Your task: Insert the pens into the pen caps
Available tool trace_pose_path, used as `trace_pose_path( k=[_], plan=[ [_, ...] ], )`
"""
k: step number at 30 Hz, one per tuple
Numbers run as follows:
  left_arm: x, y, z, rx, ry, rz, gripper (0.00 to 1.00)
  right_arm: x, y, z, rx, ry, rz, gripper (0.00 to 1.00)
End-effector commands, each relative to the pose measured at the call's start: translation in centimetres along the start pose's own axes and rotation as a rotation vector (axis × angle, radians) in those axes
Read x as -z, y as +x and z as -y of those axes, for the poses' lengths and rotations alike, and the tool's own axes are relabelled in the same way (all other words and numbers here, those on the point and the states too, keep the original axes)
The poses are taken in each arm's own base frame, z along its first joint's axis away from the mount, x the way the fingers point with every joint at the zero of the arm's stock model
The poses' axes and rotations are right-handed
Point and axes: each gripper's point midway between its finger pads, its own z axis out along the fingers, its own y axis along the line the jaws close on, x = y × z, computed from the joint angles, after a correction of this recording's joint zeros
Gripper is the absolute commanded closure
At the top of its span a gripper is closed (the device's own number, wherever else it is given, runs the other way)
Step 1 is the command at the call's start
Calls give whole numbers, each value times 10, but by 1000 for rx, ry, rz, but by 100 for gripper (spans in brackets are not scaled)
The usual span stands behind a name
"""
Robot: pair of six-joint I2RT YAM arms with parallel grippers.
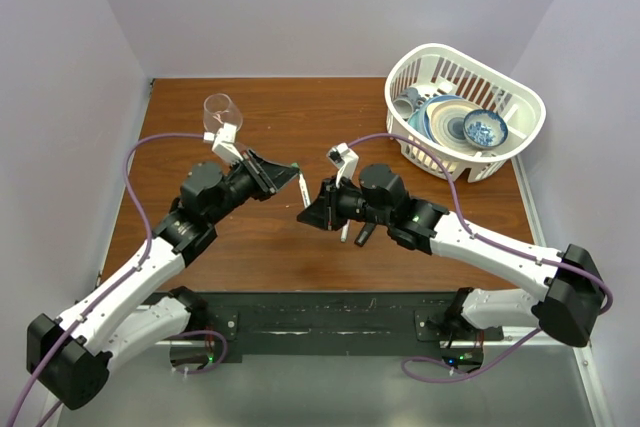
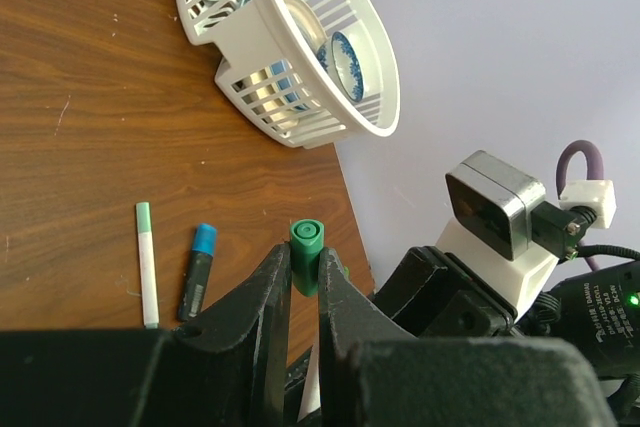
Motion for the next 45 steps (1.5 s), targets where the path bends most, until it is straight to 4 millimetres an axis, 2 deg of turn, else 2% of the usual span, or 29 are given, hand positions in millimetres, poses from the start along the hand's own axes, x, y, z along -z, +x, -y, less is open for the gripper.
trace_pose_path(
  k=[1,10,19,24,45],
  plan=[
    [6,-7,14,-31,53,31,100,-1,-19,-15,5,-33,49,100],
    [5,-33,34,-22,57,109,100,0,-8,-15,-15,-42,28,100],
    [7,-29,39,-33,85,88,100,2,-7,-20,-16,-55,33,100],
    [9,-24,32,-30,77,80,100,3,-8,-22,-15,-60,36,100],
    [12,-14,26,-36,82,54,100,7,-13,-28,-9,-61,54,100]
  ],
)
